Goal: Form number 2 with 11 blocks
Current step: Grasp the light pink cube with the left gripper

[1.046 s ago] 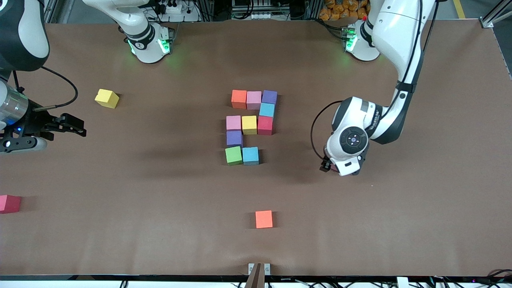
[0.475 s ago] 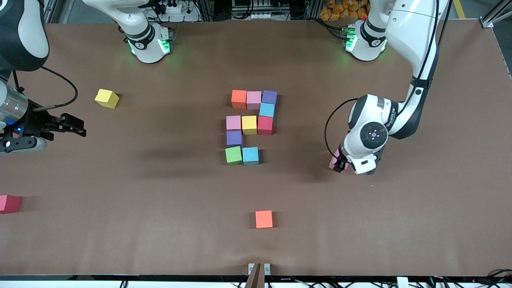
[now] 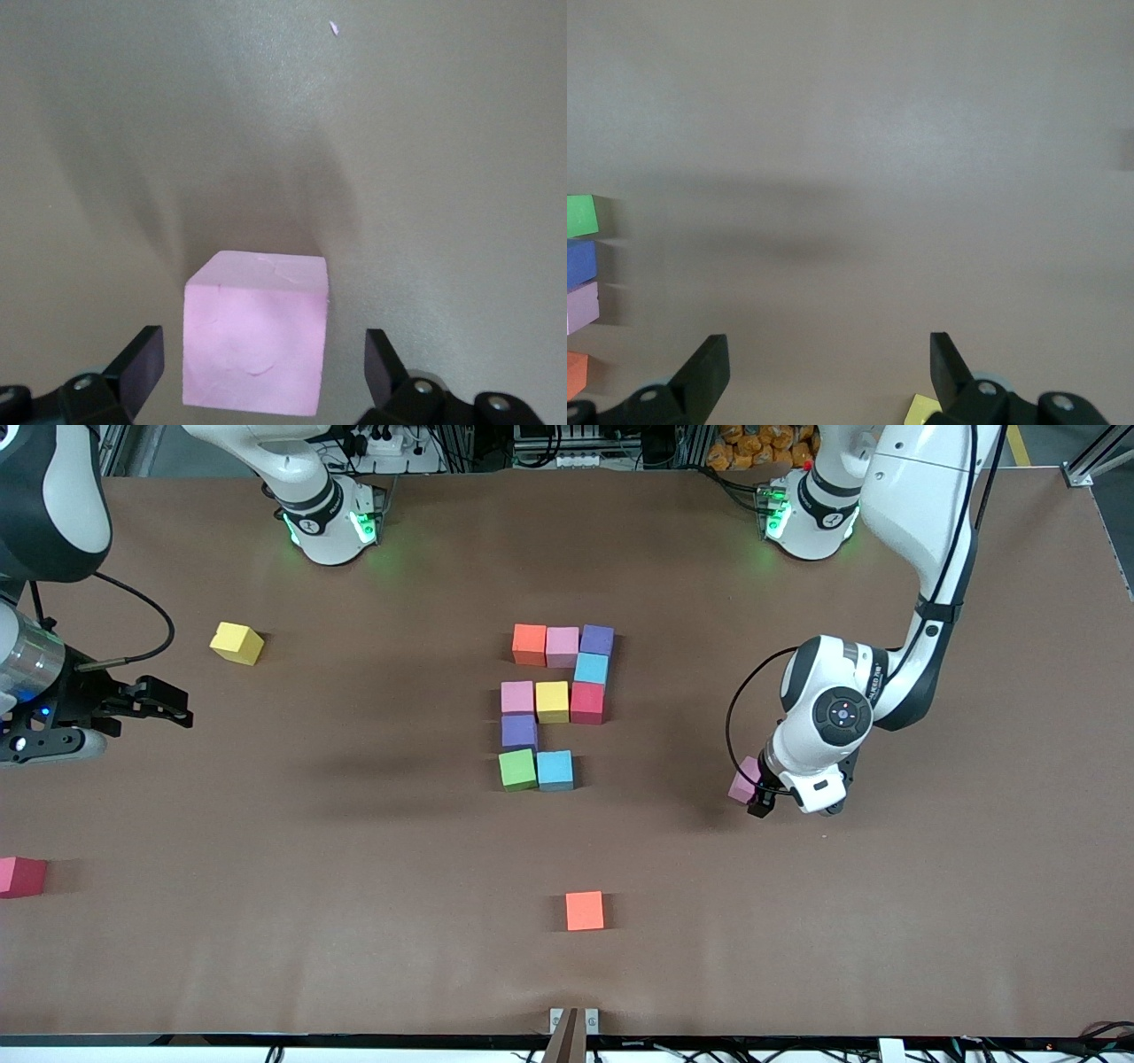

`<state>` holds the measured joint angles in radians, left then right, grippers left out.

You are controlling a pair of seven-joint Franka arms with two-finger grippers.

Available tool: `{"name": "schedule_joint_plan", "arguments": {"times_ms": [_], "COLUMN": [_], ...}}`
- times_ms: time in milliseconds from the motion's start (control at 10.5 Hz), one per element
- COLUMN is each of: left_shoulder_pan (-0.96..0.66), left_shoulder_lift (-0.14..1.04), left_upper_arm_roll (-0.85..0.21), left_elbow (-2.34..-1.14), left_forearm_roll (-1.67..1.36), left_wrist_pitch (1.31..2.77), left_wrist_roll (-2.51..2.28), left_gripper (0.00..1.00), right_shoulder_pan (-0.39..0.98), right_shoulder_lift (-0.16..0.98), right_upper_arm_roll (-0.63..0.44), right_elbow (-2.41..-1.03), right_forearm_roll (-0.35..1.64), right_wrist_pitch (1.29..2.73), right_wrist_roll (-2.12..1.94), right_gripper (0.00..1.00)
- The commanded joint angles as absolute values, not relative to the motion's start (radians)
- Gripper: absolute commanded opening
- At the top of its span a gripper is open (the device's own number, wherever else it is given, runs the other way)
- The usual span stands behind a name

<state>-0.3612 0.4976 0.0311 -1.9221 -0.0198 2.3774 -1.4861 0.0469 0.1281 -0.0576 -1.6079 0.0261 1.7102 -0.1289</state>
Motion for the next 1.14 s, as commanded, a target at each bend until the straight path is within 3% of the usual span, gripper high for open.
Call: {"name": "schedule_joint_plan", "arguments": {"times_ms": [0,475,570,665,1046], "left_shoulder_pan": [-0.367,-0.370,-0.362,-0.351,-0.365], "left_shoulder_lift": [0.506,0.534,0.538,0.538,0.529], "left_upper_arm_roll": [0.028,0.028,0.028,0.028,0.022], "left_elbow": [-1.953,-1.988,-1.980,-1.980,-1.941], "left_forearm_roll": [0.026,0.044,0.044,0.044,0.037], "left_wrist_pitch": [2.407,2.486,2.487,2.487,2.484], "left_wrist_roll": [-1.511,-1.509,-1.502,-1.488,-1.592], "left_gripper": [1.00,1.00,0.40,0.00,0.00], "right_shoulder_pan": [0.044,0.043,0.041,0.041,0.040], "right_shoulder_lift": [0.129,0.129,0.129,0.129,0.129], "right_upper_arm_roll": [-0.054,-0.054,-0.054,-0.054,-0.054], "right_elbow": [-1.600,-1.600,-1.600,-1.600,-1.603], "right_forearm_roll": [0.034,0.034,0.034,0.034,0.035], "right_wrist_pitch": [1.703,1.701,1.701,1.701,1.700], "right_wrist_roll": [-0.138,-0.137,-0.137,-0.137,-0.135], "right_gripper": [1.00,1.00,1.00,1.00,1.00]}}
